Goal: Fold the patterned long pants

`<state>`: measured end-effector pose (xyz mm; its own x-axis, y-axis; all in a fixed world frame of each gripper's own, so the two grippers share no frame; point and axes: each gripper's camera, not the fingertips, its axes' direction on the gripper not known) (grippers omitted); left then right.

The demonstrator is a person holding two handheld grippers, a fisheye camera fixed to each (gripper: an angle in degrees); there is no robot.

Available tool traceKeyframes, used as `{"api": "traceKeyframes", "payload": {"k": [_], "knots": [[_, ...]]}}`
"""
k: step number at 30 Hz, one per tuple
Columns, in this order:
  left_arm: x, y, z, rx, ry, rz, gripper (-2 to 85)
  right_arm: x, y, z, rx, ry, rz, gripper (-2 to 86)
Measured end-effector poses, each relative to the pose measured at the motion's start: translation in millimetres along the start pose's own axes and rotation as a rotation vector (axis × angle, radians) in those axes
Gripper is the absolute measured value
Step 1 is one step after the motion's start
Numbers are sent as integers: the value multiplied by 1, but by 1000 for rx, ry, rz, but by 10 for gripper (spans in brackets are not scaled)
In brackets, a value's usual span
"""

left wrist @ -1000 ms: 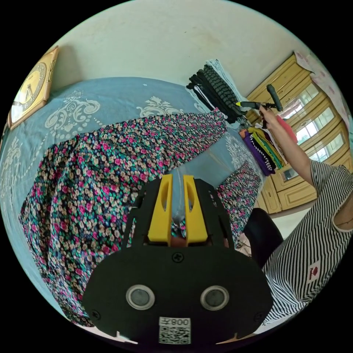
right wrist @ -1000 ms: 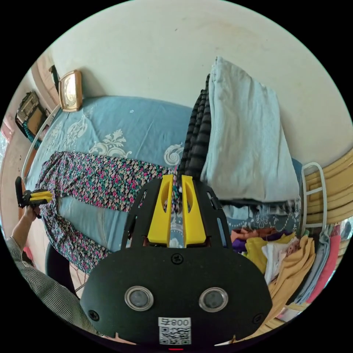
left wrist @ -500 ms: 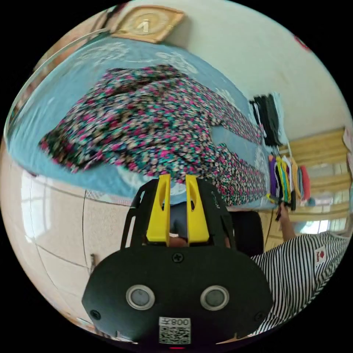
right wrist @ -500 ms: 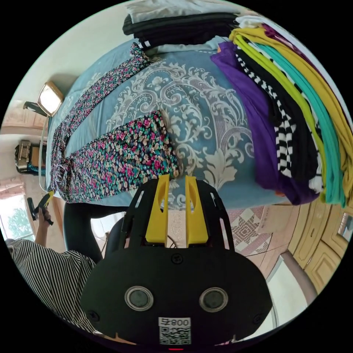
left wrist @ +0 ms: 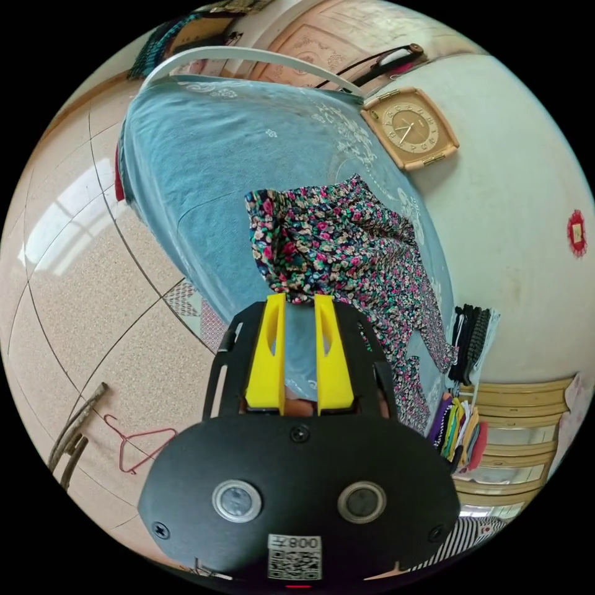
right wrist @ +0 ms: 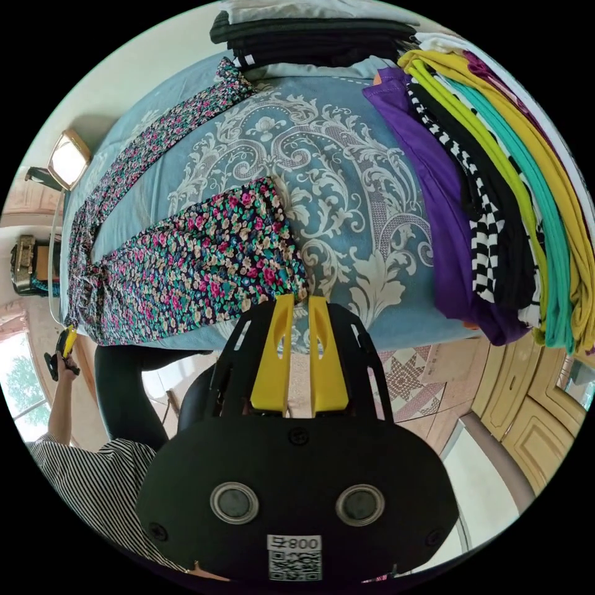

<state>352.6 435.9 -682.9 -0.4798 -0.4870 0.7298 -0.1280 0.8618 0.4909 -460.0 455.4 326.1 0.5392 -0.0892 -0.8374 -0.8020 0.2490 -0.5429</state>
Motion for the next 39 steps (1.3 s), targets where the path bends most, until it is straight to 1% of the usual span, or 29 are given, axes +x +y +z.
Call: {"api": "traceKeyframes", "payload": {"k": [5,7,11,16,20,22,23,25,27,29,32,34,39], "knots": [[-25,-9,2,-41,-16,-3,15,-12,-2,-8,-37,5,-23,10],[-33,-10,-6,-25,24,12,9,-15,-2,-14,-42,12,-24,7],[-56,-13,-35,14,116,24,3,-15,6,-47,12,-52,-5,4],[-76,-21,-67,60,113,58,3,-18,22,-82,52,-44,1,4],[-90,-30,-63,-2,54,73,5,-15,28,-88,48,-42,50,5],[-96,-33,-50,-57,1,58,8,-17,25,-76,15,-39,59,6],[-100,-34,-43,-80,-1,37,11,-19,21,-64,-37,-36,72,8],[-101,-36,-40,-77,-12,24,16,-24,17,-48,-103,-31,95,10],[-101,-39,-42,-70,-49,35,24,-28,17,-53,-82,-64,140,18],[-103,-45,-50,-29,-128,24,31,-31,18,-60,-69,-99,153,32],[-89,-57,-64,68,-186,60,38,-34,23,-77,-15,-123,224,63],[-69,-72,-63,98,-159,127,45,-42,22,-88,17,-124,245,69],[2,-143,-21,49,-94,310,66,-106,-17,-122,104,-60,198,57]]}}
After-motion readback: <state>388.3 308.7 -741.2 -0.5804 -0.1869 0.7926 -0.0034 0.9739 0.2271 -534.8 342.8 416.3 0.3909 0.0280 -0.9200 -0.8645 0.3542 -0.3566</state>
